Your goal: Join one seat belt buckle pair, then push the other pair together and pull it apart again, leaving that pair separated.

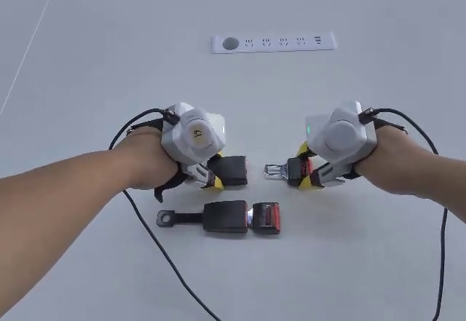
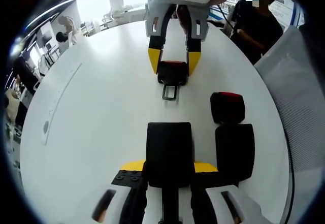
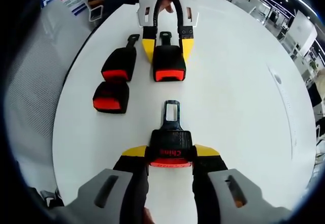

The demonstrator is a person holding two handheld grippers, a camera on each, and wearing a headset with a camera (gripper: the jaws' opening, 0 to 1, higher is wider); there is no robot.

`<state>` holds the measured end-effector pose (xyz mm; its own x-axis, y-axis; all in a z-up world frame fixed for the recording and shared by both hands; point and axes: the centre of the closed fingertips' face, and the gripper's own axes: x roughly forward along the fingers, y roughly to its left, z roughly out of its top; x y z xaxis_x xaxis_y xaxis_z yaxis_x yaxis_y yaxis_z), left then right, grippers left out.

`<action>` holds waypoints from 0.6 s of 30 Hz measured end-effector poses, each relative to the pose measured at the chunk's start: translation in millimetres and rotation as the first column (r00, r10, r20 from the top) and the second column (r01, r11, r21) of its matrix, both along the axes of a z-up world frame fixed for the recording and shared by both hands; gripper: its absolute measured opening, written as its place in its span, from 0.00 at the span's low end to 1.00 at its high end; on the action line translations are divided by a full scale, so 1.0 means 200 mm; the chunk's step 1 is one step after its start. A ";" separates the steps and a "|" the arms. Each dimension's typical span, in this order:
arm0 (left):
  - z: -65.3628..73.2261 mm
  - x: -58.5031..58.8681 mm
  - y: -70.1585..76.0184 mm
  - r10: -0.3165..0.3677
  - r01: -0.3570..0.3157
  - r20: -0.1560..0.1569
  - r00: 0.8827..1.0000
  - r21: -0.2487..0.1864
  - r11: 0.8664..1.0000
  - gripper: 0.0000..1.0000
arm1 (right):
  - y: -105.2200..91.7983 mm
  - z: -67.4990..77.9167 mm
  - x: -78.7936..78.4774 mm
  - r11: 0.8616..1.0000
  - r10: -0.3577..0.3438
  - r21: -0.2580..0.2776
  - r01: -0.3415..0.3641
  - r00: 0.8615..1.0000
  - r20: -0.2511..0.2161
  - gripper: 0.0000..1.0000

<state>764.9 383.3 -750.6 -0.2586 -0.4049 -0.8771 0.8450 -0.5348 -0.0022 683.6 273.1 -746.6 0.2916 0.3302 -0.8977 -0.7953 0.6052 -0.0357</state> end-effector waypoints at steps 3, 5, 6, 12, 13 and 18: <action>0.00 0.00 0.00 0.002 -0.002 -0.001 1.000 -0.002 1.000 0.32 | -0.06 0.00 -0.05 1.000 -0.013 -0.009 0.013 1.000 -0.008 0.31; 0.01 -0.01 0.00 0.003 -0.003 -0.002 1.000 -0.004 1.000 0.32 | -0.08 0.00 -0.08 1.000 -0.017 -0.008 0.017 1.000 -0.017 0.31; 0.01 -0.01 0.00 0.003 -0.003 -0.002 1.000 -0.004 1.000 0.32 | -0.09 0.00 -0.09 1.000 -0.017 -0.012 0.017 1.000 -0.020 0.31; 0.02 -0.02 0.00 0.006 -0.006 0.000 1.000 -0.001 1.000 0.32 | -0.17 -0.01 -0.15 0.999 -0.017 -0.029 0.016 0.999 -0.042 0.31; 0.02 -0.02 0.01 0.009 -0.009 -0.001 1.000 -0.001 1.000 0.32 | -0.17 -0.01 -0.16 0.999 -0.018 -0.032 0.017 0.999 -0.047 0.31; 0.03 -0.03 0.01 0.019 -0.019 0.001 1.000 -0.003 1.000 0.33 | -0.16 -0.01 -0.16 0.999 -0.039 -0.021 0.038 0.998 -0.056 0.32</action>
<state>759.1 384.7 -745.1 -0.2500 -0.4121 -0.8762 0.8550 -0.5186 0.0000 651.9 241.3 -749.2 0.2525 0.3021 -0.9192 -0.7727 0.6348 -0.0036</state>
